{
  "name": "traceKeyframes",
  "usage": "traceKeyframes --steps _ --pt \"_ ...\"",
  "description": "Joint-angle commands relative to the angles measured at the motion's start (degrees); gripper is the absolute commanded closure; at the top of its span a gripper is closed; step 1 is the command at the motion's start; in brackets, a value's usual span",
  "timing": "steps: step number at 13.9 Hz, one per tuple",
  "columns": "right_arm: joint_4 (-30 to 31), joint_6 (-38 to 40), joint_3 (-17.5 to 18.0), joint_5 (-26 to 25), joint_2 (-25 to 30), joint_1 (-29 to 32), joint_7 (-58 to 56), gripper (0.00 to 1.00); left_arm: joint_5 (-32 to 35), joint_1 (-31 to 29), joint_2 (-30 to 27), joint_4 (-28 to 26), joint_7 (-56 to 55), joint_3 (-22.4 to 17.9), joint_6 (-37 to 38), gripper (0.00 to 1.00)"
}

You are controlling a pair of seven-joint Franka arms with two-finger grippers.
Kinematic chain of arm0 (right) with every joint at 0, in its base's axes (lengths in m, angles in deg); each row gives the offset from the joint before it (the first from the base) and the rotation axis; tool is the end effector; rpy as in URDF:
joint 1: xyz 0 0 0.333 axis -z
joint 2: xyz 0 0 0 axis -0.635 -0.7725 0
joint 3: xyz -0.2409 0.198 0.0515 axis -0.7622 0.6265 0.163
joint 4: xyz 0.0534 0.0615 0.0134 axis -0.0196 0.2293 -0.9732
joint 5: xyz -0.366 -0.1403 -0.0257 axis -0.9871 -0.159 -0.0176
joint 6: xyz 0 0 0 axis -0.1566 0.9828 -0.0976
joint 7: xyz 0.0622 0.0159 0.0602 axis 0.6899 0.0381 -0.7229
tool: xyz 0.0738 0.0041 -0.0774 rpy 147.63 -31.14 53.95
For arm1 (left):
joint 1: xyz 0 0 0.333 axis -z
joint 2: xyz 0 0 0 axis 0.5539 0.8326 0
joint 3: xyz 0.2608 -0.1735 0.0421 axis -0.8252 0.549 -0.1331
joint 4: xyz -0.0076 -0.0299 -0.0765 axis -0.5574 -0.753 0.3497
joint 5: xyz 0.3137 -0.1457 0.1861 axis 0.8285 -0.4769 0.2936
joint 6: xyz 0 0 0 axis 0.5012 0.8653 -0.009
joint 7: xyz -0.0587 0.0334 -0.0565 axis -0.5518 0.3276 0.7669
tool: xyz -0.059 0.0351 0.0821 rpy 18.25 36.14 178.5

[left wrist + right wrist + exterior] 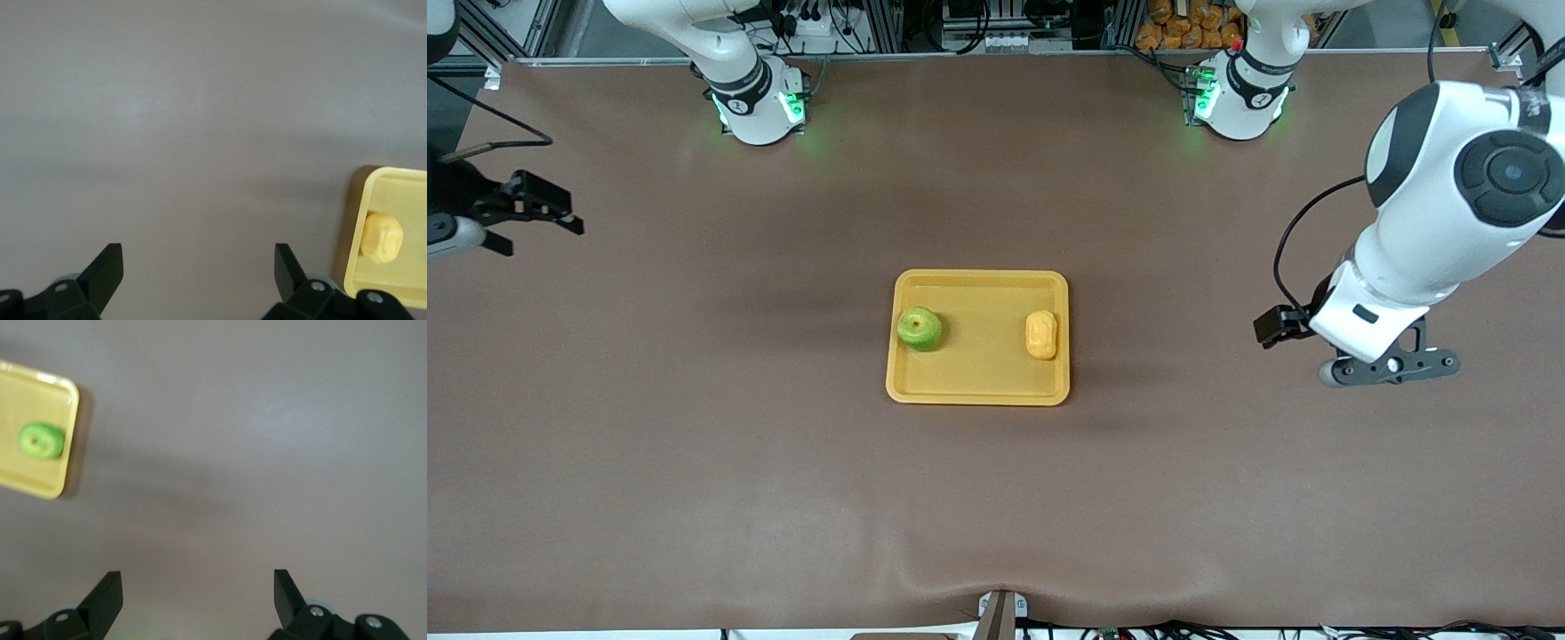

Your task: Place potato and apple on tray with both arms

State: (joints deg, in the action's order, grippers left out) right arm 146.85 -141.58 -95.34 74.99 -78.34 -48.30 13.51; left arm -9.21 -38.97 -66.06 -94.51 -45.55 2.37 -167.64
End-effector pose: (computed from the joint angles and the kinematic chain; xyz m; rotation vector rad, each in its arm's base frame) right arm 0.5435 -0.0522 0.5910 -3.0399 -0.3646 0.0048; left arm 0.6281 -0.1488 0.5281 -3.0592 -0.1156 -0.0759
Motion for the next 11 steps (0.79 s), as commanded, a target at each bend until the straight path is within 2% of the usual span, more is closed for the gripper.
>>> traceKeyframes --steps 1,4,7,9,11 --pt "-3.0 -3.7 4.3 0.2 -3.4 5.3 1.0 0.0 -1.3 -0.6 -3.3 -0.9 1.0 0.0 2.8 0.0" --pt "-2.5 -3.1 9.8 0.8 -3.0 10.9 2.9 0.0 -1.3 -0.8 -4.2 0.4 1.3 -0.2 4.4 0.0" --pt "-2.5 -0.5 10.0 0.8 -1.7 11.2 7.6 0.0 -1.6 -2.6 -5.2 1.8 6.0 -0.5 7.5 0.0" --pt "-2.5 -0.1 9.6 0.7 -1.3 11.2 7.8 0.0 -4.3 -1.3 -8.0 1.4 10.1 -5.3 8.0 0.0" --pt "-2.6 2.3 9.5 0.7 -1.1 11.3 12.8 0.0 -6.6 1.1 -10.1 1.2 11.5 -9.5 10.3 0.0"
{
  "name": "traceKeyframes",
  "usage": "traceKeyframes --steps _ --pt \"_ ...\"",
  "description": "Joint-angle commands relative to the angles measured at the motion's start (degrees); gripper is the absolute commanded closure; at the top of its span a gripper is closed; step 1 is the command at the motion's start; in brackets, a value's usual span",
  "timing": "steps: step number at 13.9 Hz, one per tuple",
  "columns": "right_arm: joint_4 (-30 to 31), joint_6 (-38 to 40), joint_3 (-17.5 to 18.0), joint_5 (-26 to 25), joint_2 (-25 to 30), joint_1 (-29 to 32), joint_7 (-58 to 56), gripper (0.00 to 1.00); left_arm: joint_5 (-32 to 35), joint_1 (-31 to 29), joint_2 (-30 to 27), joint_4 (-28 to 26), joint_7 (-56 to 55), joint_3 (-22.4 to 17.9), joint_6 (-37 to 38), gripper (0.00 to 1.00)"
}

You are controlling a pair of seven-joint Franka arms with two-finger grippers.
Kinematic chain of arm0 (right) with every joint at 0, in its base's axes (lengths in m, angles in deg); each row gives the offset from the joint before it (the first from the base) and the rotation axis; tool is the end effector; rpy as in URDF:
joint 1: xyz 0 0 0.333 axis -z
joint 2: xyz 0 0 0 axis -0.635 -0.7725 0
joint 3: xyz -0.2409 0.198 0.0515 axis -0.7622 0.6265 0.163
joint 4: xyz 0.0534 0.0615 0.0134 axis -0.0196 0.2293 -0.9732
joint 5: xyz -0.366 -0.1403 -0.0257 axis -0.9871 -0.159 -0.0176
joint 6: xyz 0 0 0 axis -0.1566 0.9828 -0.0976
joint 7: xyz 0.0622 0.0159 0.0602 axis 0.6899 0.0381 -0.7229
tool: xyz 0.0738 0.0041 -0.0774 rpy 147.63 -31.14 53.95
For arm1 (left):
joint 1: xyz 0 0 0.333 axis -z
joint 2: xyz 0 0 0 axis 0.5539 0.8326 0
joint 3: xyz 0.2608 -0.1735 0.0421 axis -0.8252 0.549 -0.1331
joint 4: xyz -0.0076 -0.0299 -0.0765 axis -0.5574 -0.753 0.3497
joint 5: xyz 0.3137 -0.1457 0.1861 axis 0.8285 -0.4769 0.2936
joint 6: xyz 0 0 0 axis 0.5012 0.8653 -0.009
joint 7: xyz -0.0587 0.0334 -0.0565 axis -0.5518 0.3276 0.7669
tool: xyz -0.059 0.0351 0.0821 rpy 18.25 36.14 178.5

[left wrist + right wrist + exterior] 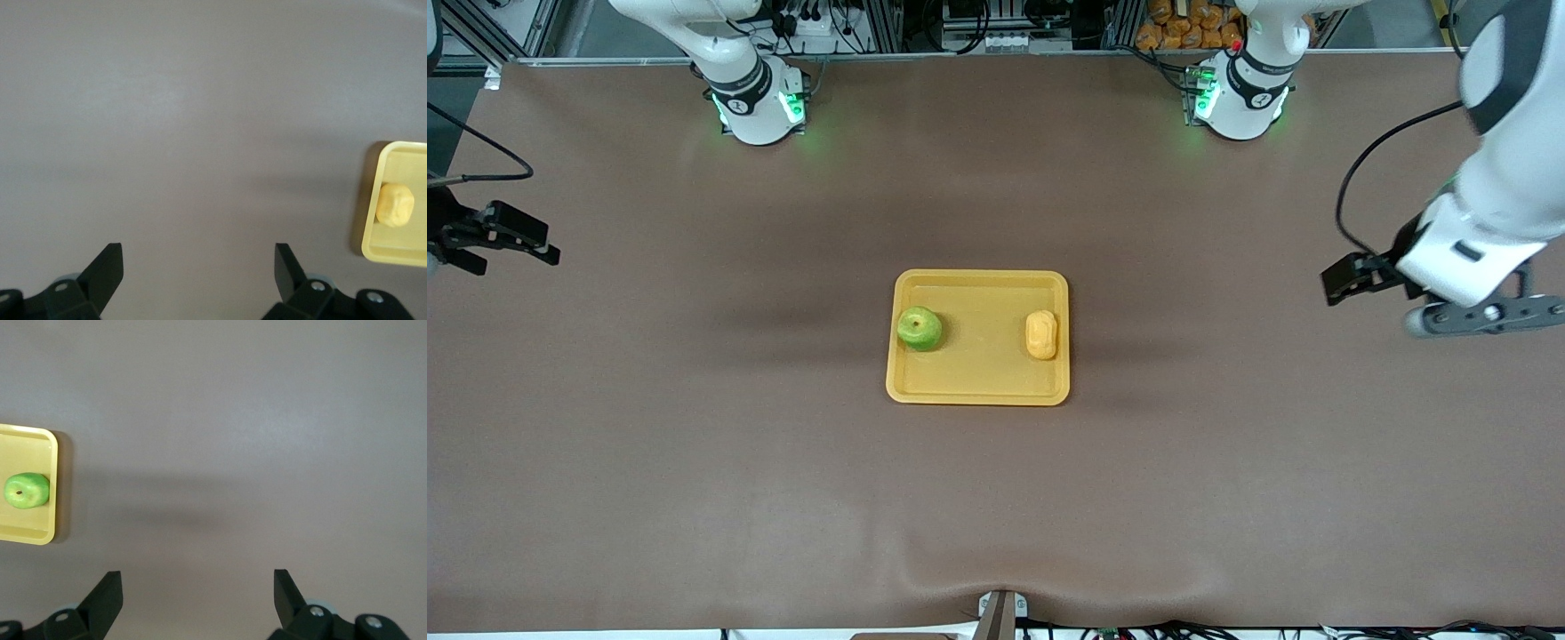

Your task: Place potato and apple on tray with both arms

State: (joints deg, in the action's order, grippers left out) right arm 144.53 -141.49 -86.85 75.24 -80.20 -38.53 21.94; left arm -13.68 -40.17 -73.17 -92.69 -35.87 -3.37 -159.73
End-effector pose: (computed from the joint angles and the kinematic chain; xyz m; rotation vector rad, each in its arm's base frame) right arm 0.5528 -0.0629 0.5929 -3.0663 -0.1058 0.0019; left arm 0.6003 -0.0855 0.6008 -3.0673 -0.0726 -0.0568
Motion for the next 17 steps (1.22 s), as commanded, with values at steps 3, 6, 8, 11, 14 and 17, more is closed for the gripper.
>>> traceKeyframes --steps 3,6,8,11,14,17 --pt "-0.3 5.5 1.3 0.5 2.0 1.0 10.9 0.0 -2.3 6.3 -5.7 -1.2 2.6 -7.6 6.5 0.0" --pt "-0.3 7.3 1.6 -0.3 2.9 0.7 12.5 0.0 -2.4 9.4 -10.2 -5.8 2.6 -10.7 7.1 0.0" --pt "-0.1 9.0 1.6 -0.4 4.3 0.4 12.6 0.0 -4.4 11.1 -12.7 -8.2 2.7 -13.5 7.1 0.0" --pt "-0.6 9.7 1.7 -2.5 4.4 -1.7 12.5 0.0 -6.1 13.3 -15.0 -9.7 3.8 -16.8 7.2 0.0" --pt "-0.7 10.1 1.7 -2.7 4.3 -2.3 14.5 0.0 -6.1 13.6 -16.7 -10.6 3.5 -17.6 8.6 0.0" --pt "-1.0 8.0 1.8 -2.7 4.0 -2.5 13.7 0.0 -6.1 13.7 -16.7 -10.0 2.7 -17.4 9.5 0.0"
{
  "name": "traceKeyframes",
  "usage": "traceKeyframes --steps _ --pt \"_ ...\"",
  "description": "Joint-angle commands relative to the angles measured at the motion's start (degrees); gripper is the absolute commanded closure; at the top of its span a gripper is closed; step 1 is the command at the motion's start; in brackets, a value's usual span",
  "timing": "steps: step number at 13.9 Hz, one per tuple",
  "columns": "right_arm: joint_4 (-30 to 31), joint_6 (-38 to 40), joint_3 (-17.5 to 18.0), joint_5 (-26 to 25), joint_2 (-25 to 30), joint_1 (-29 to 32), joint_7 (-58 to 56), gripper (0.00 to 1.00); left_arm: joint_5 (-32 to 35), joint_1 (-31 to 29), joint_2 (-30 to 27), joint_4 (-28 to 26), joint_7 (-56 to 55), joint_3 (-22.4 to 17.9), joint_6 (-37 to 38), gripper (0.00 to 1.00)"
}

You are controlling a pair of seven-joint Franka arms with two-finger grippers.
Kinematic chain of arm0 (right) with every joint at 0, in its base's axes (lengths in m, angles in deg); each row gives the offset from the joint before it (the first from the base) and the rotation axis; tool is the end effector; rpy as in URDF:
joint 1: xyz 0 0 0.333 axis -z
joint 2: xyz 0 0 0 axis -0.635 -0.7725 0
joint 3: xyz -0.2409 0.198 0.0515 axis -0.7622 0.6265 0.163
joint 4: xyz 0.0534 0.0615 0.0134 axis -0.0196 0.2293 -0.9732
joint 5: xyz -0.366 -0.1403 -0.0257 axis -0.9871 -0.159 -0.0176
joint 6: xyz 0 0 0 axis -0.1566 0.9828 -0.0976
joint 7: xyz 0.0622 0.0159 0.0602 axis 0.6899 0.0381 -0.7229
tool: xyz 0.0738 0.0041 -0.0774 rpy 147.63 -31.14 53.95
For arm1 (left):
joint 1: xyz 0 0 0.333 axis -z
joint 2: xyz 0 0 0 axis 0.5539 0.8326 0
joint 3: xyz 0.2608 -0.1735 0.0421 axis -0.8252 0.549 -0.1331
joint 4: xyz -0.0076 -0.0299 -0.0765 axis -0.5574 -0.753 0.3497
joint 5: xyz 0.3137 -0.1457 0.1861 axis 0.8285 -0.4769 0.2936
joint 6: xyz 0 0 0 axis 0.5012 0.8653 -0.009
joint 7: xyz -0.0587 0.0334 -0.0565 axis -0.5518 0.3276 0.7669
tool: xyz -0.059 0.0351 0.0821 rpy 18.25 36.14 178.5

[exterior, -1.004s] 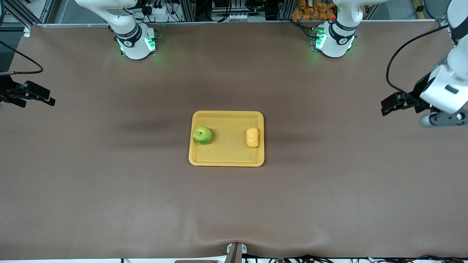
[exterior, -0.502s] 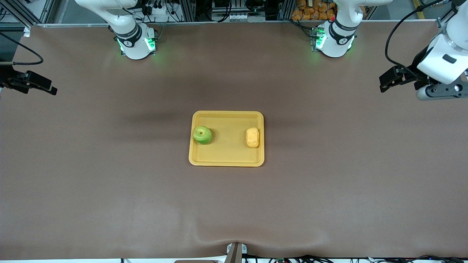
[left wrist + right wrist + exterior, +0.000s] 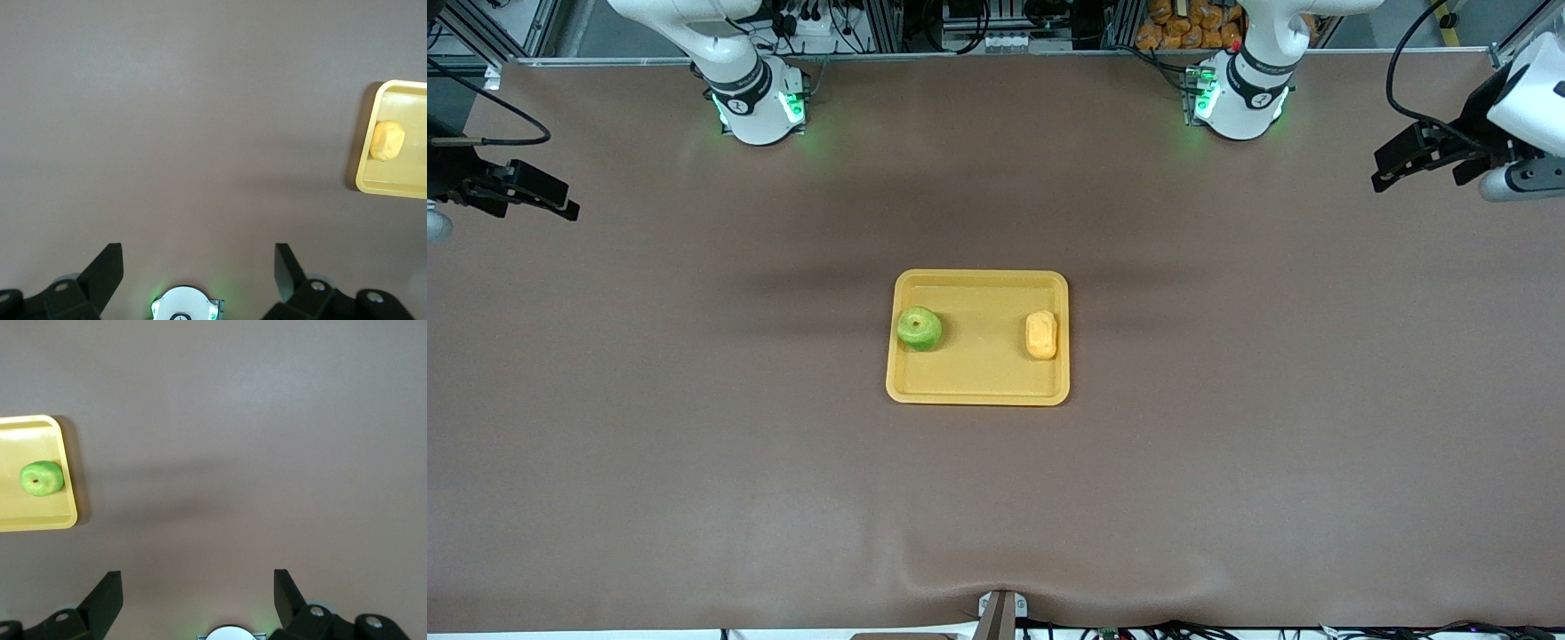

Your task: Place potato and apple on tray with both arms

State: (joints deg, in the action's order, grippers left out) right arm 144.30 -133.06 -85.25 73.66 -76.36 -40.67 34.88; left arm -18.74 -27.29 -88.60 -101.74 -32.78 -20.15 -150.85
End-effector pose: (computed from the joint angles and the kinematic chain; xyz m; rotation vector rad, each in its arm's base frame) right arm 0.5211 -0.0282 0.6186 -3.0841 0.1299 0.1368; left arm 0.5054 -0.0565 0.6596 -3.0967 -0.1012 0.0366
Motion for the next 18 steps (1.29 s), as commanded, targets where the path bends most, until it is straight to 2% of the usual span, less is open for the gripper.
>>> traceKeyframes --steps 1,18 --pt "-0.6 -0.3 0.2 -1.1 0.1 -0.3 0.7 0.0 -1.0 1.0 -1.2 -0.9 -0.4 -0.5 1.0 0.0" --pt "-0.6 -0.8 0.1 -1.7 -0.5 -0.5 0.7 0.0 -1.2 1.3 1.0 0.9 0.7 -0.2 1.0 0.0"
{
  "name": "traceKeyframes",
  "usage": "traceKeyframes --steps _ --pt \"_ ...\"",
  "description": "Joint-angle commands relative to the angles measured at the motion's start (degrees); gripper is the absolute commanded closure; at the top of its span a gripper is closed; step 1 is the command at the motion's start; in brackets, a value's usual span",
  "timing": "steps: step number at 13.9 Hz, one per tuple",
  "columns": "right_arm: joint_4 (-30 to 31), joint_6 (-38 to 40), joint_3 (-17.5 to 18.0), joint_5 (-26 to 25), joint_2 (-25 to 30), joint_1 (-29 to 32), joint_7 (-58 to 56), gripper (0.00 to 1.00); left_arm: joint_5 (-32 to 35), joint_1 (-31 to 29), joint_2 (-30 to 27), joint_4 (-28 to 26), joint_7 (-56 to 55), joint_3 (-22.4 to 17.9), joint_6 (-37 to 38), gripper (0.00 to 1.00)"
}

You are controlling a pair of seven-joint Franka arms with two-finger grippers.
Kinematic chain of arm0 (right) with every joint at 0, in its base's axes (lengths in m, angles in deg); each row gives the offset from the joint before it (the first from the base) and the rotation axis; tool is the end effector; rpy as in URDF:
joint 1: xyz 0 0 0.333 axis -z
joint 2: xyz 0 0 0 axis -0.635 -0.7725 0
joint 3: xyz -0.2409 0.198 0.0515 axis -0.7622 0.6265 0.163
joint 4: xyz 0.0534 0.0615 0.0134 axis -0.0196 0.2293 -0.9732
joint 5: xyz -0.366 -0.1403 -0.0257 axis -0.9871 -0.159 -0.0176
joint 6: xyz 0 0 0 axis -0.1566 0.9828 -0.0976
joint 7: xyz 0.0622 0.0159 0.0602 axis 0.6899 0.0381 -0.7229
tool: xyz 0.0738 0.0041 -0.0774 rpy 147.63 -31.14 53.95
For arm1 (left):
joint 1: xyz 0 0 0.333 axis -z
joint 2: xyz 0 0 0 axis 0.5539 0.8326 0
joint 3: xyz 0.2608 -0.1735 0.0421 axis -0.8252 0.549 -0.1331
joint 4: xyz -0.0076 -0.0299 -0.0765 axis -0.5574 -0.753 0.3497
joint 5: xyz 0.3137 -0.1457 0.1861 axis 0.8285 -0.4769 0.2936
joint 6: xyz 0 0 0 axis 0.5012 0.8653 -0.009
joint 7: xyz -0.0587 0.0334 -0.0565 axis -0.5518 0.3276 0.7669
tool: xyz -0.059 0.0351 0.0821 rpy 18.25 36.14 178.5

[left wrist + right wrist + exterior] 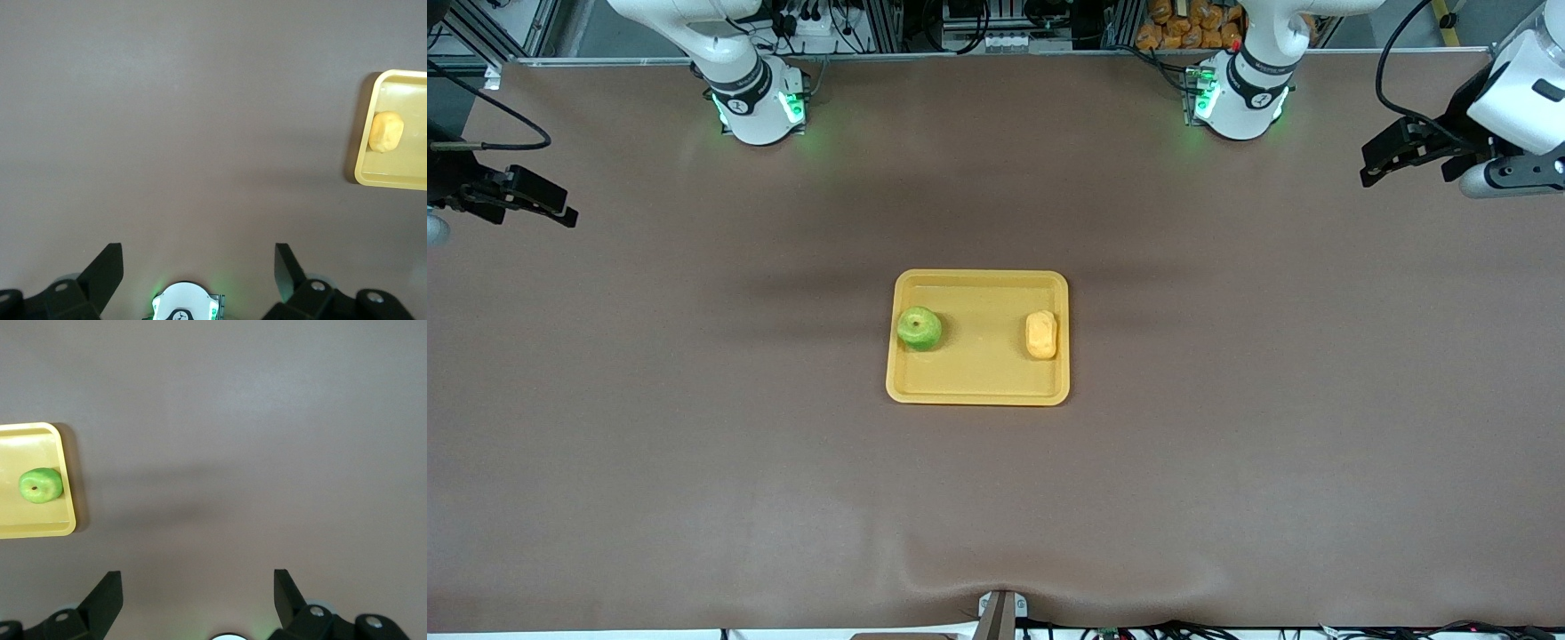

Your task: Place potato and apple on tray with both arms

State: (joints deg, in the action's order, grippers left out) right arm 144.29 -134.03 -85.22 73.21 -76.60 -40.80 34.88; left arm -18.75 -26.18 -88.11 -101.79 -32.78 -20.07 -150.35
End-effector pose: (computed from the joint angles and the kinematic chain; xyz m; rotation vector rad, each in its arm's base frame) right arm 0.5243 -0.0278 0.6177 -3.0936 0.1271 0.1175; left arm 0.5059 -0.0673 0.6542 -3.0941 -0.0689 0.0636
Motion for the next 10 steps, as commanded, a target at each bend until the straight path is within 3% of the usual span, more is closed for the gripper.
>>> traceKeyframes --steps 1,10 --pt "-0.6 0.2 0.0 -1.3 -0.4 -0.4 0.7 0.0 -1.2 0.2 0.5 0.9 0.7 -0.1 0.5 0.0" --pt "-0.5 0.2 0.0 -1.3 -1.0 -0.3 0.7 0.0 -2.0 -0.2 0.5 0.9 0.7 0.3 0.7 0.0"
